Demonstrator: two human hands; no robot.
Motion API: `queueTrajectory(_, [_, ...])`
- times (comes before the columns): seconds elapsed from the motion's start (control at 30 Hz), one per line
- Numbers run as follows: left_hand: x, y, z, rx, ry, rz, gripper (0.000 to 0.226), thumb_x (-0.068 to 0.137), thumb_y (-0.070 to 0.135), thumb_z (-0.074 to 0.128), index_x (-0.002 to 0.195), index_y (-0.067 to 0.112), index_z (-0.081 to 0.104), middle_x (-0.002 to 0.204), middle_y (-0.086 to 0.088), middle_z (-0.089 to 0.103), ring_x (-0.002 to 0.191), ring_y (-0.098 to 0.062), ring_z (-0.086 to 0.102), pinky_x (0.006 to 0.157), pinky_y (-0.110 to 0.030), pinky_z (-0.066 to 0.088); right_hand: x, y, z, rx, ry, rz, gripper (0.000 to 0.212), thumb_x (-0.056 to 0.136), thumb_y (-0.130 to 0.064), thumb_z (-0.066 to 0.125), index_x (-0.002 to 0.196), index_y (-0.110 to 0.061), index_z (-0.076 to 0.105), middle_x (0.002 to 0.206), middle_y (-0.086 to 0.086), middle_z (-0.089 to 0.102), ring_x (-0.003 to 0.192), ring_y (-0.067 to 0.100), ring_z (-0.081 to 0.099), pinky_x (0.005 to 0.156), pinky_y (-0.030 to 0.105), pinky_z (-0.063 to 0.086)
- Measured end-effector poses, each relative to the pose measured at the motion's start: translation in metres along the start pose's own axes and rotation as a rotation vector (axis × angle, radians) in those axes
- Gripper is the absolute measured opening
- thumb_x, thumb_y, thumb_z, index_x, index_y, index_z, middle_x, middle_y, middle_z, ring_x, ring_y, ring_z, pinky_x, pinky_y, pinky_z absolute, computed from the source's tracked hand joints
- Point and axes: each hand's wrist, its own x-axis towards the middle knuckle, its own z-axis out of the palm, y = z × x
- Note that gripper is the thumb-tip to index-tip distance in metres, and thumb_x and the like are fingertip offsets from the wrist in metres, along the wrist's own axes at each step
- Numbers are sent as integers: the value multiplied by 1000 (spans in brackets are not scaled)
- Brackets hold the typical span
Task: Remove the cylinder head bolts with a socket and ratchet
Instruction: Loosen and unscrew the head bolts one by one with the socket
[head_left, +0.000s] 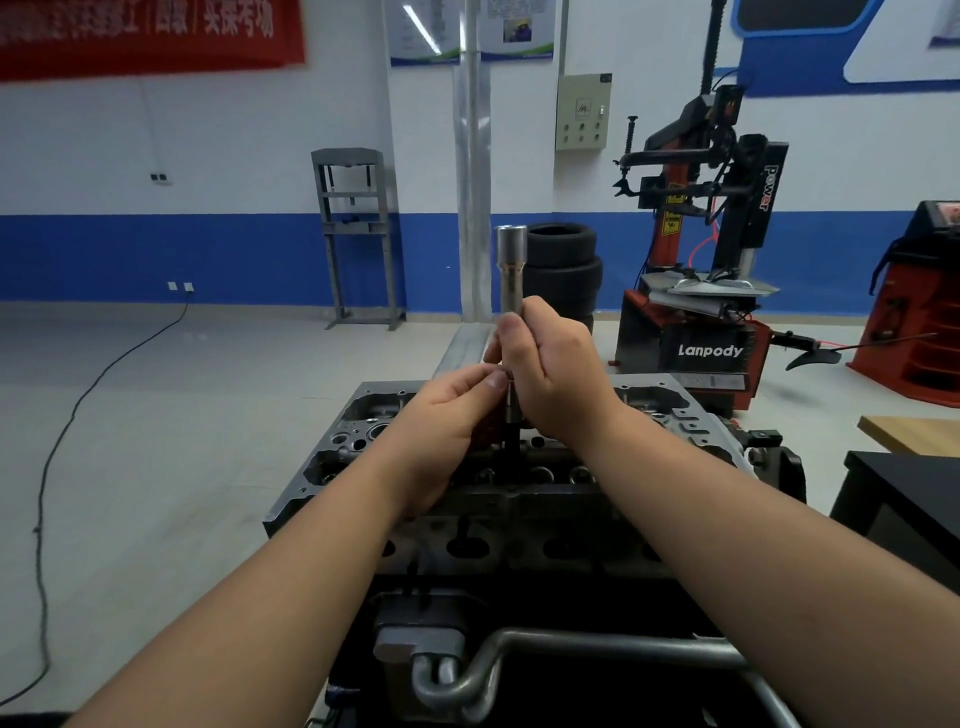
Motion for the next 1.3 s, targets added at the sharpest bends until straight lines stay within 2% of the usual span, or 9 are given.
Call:
queueTrajectory(0.2, [1,-3,4,15,118,86,40,77,46,72,105,17,67,100,-12,75,106,-38,69,100,-59,53,0,1,-3,41,5,25,34,97,-46,48,87,-14,51,63,1,60,57,14,60,54,31,49])
queueTrajectory(0.33, [3,-3,2,-13,52,44,25,101,33,58,120,21,68,110,-5,77,110,-25,72,103,-47,53,1,1,-2,34,55,24,33,98,-41,44,81,-14,50,61,2,55,55,14,54,52,28,44])
queueTrajectory(0.43, [1,-2,1,14,4,8,28,109,25,45,124,20,68,113,-4,77,110,-20,72,104,-44,53,1,2,-1,4,33,27,41,98,-39,34,81,-8,54,65,-11,53,58,7,52,55,25,42])
queueTrajectory(0.57, [-1,-1,2,16,69,46,25,97,34,62,115,20,71,107,-7,78,109,-30,72,103,-55,54,1,0,-3,55,-3,22,34,98,-41,36,83,-15,52,66,-9,55,59,11,56,55,30,46])
queueTrajectory(0.67, [0,-1,3,21,102,68,38,83,45,68,111,20,71,104,-5,77,107,-31,71,100,-58,54,0,0,-4,17,7,9,28,96,-46,51,88,-19,51,65,-7,54,58,10,56,54,18,44])
queueTrajectory(0.8, [2,-2,2,5,29,40,25,101,36,56,119,25,69,110,1,78,107,-19,73,99,-40,57,0,-1,0,22,52,8,26,97,-39,53,85,-16,50,64,-9,52,59,7,54,54,17,43])
queueTrajectory(0.9, [1,-1,1,-25,-31,20,27,109,28,44,121,25,68,112,0,78,109,-16,73,91,-28,59,0,-2,1,40,15,59,35,100,-39,47,89,-8,54,71,6,62,64,15,59,60,33,50])
queueTrajectory(1.13, [1,-3,3,13,75,85,39,83,42,69,113,18,66,101,-4,78,100,-25,74,99,-52,55,-1,-3,-3,93,-22,44,44,98,-42,39,89,-2,56,68,8,61,61,15,58,56,27,47])
queueTrajectory(1.3, [3,-3,1,36,-6,34,32,96,47,56,121,31,68,114,5,76,111,-15,71,102,-44,51,-1,-1,-4,26,40,40,23,100,-34,54,88,-15,50,66,-1,55,59,10,55,54,19,44])
